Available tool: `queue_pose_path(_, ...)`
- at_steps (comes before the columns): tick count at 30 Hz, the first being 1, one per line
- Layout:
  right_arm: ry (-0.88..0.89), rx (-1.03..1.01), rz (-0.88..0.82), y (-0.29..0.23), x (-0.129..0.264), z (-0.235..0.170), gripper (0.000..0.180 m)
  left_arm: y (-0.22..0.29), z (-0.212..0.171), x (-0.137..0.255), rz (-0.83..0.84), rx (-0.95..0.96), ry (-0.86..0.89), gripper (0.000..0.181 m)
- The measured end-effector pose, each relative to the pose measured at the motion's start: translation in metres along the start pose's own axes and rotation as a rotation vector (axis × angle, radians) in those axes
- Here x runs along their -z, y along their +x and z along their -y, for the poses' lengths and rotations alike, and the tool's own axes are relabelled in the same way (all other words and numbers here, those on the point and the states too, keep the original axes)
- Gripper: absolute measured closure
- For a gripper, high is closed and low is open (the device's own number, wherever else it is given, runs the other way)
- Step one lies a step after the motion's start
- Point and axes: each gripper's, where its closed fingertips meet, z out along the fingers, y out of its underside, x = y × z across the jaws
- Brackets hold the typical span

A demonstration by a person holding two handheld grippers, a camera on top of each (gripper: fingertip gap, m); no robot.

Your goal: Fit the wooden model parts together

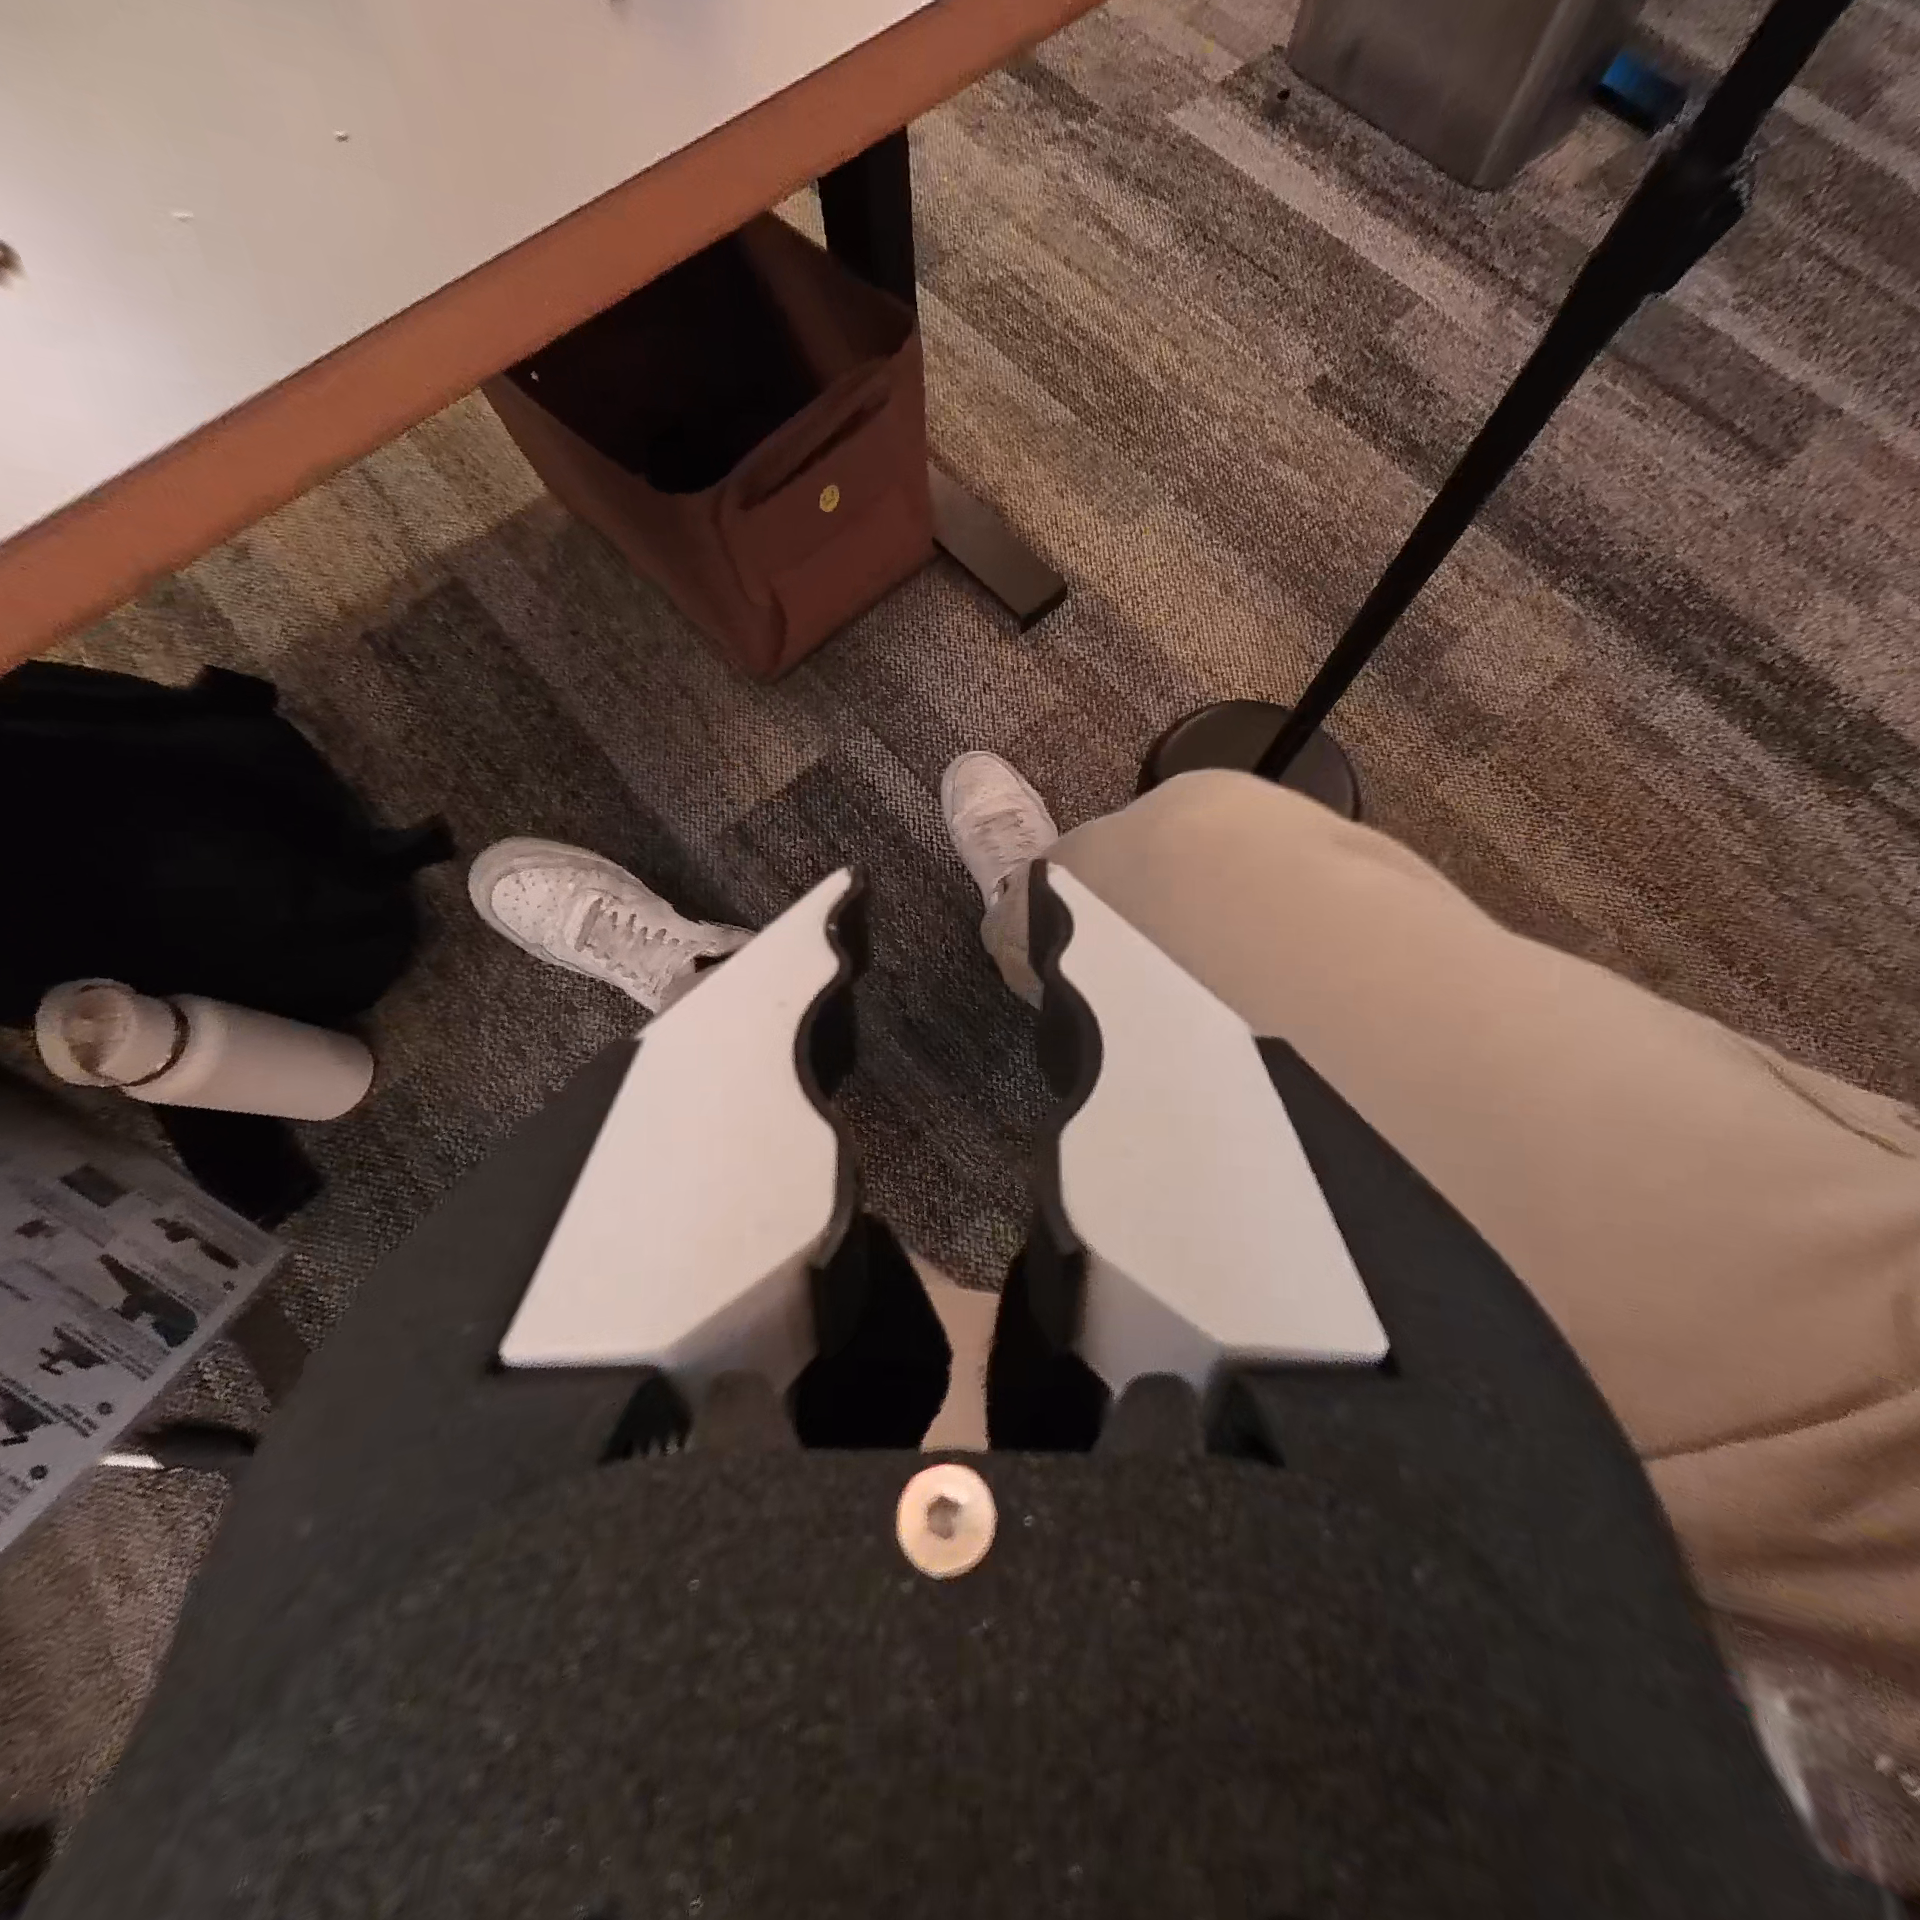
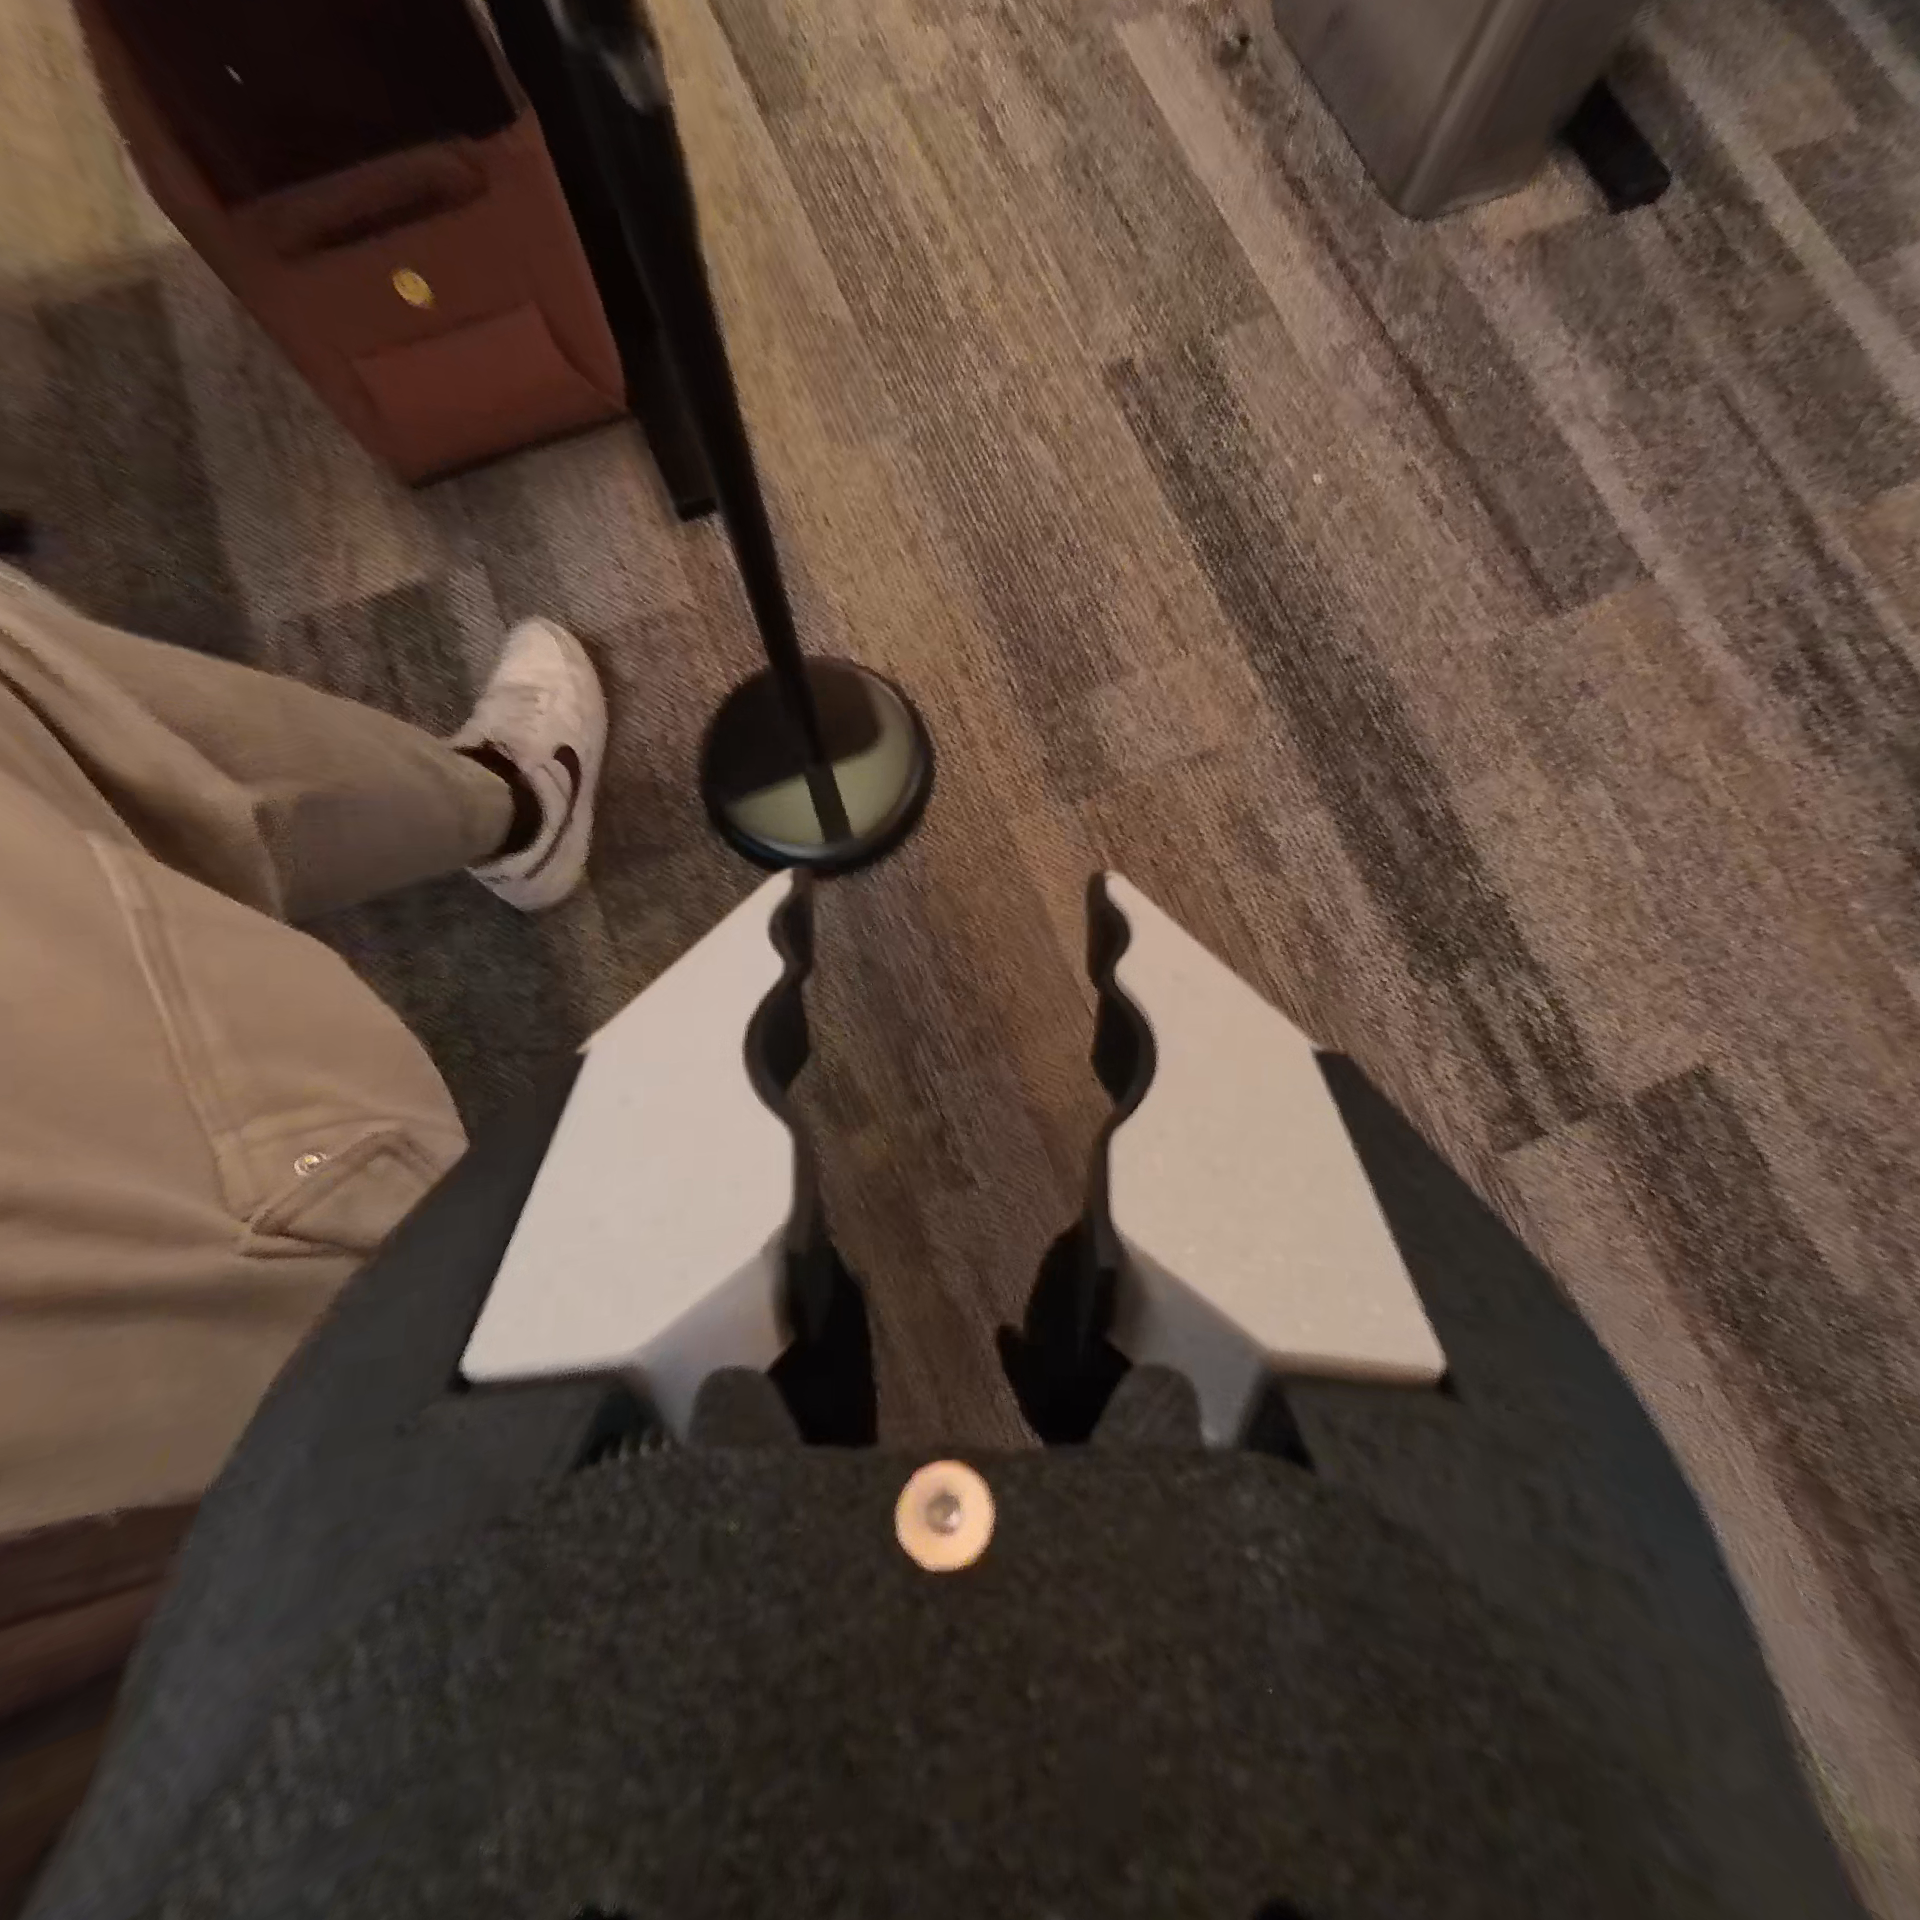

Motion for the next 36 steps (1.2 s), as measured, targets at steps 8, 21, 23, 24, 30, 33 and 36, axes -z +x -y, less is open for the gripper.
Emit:
queue_pose_path(8, 0.219, 0.163, 0.270, -0.119, -0.039, 0.061, 0.119, -0.020, -0.020, 0.009, -0.026, 0.020, -0.015, 0.145)
queue_pose_path(21, 0.281, 0.411, 0.692, -0.365, -0.110, 0.162, 0.105, -0.141, 0.015, -0.032, 0.009, 0.121, 0.055, 0.143)
queue_pose_path(23, 0.291, 0.450, 0.699, -0.391, -0.118, 0.181, 0.102, -0.153, 0.016, -0.025, 0.018, 0.122, 0.042, 0.143)
queue_pose_path(24, 0.289, 0.458, 0.694, -0.402, -0.123, 0.191, 0.100, -0.161, 0.017, -0.020, 0.032, 0.138, 0.039, 0.143)
queue_pose_path(30, 0.268, 0.388, 0.777, -0.477, -0.156, 0.245, 0.099, -0.207, 0.025, -0.001, 0.057, 0.281, 0.053, 0.136)
queue_pose_path(33, 0.262, 0.397, 0.790, -0.498, -0.178, 0.261, 0.099, -0.236, 0.033, -0.010, 0.093, 0.337, 0.082, 0.136)
queue_pose_path(36, 0.250, 0.412, 0.775, -0.505, -0.201, 0.274, 0.099, -0.252, 0.045, -0.027, 0.084, 0.370, 0.093, 0.136)
